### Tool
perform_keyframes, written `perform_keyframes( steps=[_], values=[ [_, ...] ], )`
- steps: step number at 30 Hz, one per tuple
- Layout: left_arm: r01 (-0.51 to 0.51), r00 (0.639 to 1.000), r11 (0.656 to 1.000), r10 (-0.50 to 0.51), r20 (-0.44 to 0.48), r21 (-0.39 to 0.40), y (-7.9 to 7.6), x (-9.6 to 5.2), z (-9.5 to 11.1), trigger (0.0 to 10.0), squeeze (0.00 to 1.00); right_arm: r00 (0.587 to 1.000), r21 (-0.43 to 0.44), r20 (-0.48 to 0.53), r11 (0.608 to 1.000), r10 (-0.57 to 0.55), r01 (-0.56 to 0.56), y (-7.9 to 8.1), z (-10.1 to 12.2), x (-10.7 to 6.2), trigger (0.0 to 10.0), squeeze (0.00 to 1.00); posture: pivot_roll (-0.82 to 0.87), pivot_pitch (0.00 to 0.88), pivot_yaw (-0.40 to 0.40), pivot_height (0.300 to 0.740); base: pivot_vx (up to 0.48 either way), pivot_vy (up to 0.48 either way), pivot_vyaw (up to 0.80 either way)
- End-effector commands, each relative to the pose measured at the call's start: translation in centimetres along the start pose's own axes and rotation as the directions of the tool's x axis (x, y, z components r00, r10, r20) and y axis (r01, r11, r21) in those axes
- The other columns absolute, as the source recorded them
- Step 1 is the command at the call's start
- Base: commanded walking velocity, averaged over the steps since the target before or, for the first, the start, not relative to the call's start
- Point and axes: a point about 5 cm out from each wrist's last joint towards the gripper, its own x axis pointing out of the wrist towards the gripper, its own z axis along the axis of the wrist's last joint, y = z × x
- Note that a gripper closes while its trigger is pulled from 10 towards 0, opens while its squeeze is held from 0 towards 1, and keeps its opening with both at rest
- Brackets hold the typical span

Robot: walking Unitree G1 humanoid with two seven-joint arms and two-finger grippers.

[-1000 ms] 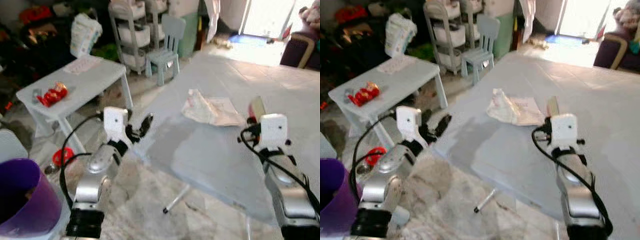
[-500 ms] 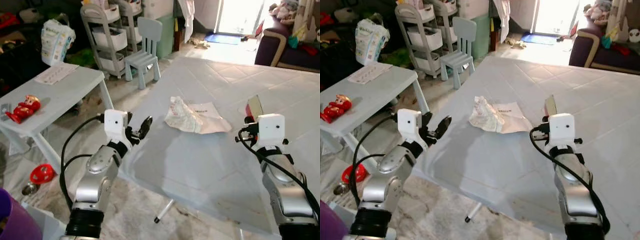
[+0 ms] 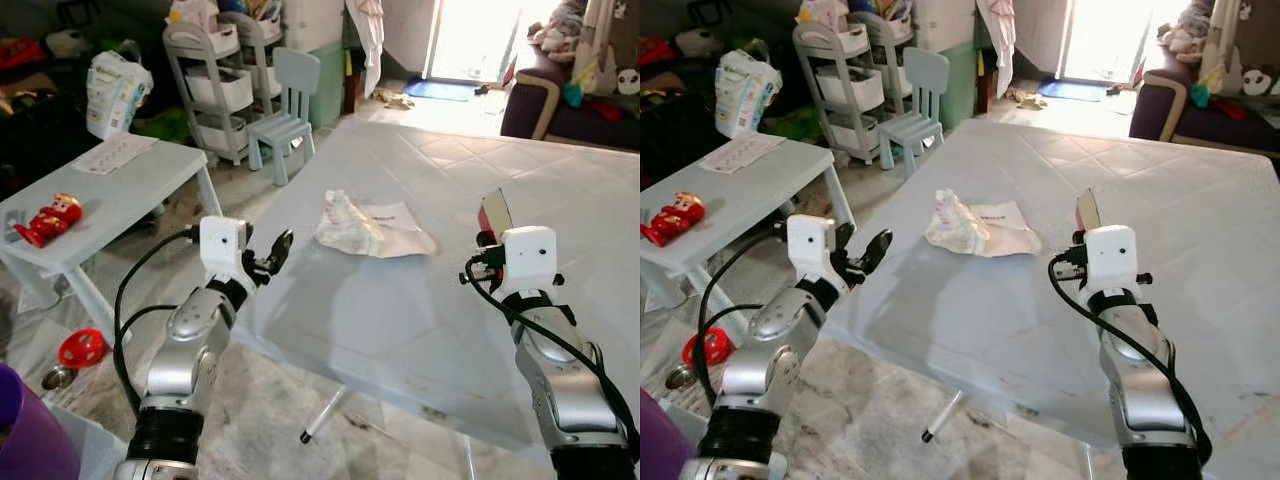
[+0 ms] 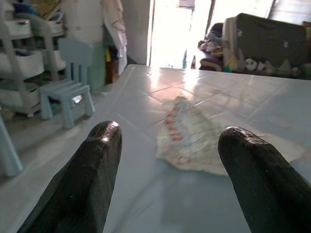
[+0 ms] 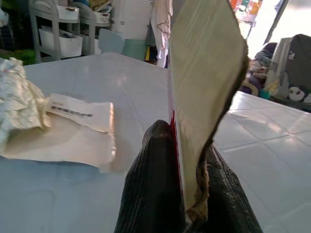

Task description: Picking trash to rubbish bin

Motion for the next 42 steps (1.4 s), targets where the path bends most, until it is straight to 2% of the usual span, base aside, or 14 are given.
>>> perform_keyframes(
  steps=[1,9,11,18,32,42],
  values=[
    [0.003,1.0,1.0,-0.003,0.001,0.015,0.11,0.33,0.28,10.0,0.0,1.0,-0.001,0.018,1.0,-0.004,0.004,-0.1,0.6,0.06,10.0,0.0,-0.04,0.0,0.031,0.74,0.0,0.0,-0.8],
    [-0.012,1.0,1.0,0.012,-0.001,-0.019,0.03,0.56,0.17,10.0,0.0,1.0,-0.007,0.02,1.0,0.0,0.0,-0.02,0.5,-0.21,10.0,0.0,-0.04,0.0,0.028,0.74,0.0,0.0,-0.71],
    [-0.022,1.0,0.998,0.022,0.003,-0.056,0.03,0.53,0.1,10.0,0.0,1.0,-0.011,0.022,1.0,0.007,-0.007,0.1,0.57,-0.15,10.0,0.0,-0.04,0.0,0.026,0.74,0.0,0.0,0.0],
    [-0.027,1.0,0.995,0.028,0.008,-0.097,0.15,0.64,0.27,10.0,0.0,1.0,-0.02,0.022,1.0,0.012,-0.012,-0.02,0.66,0.11,10.0,0.0,-0.04,0.0,0.019,0.74,0.0,0.0,0.0],
    [-0.036,0.999,0.993,0.036,0.0,-0.112,0.38,0.71,0.28,10.0,0.0,1.0,-0.021,0.01,1.0,0.01,-0.01,0.13,0.36,-0.01,10.0,0.0,-0.04,0.0,0.022,0.74,0.0,0.0,0.0],
    [-0.047,0.999,0.992,0.047,-0.005,-0.117,0.58,0.63,0.19,10.0,0.0,1.0,-0.024,0.006,1.0,0.011,-0.011,0.18,0.25,0.03,10.0,0.0,-0.04,0.0,0.023,0.74,0.0,-0.304,0.0]
  ],
)
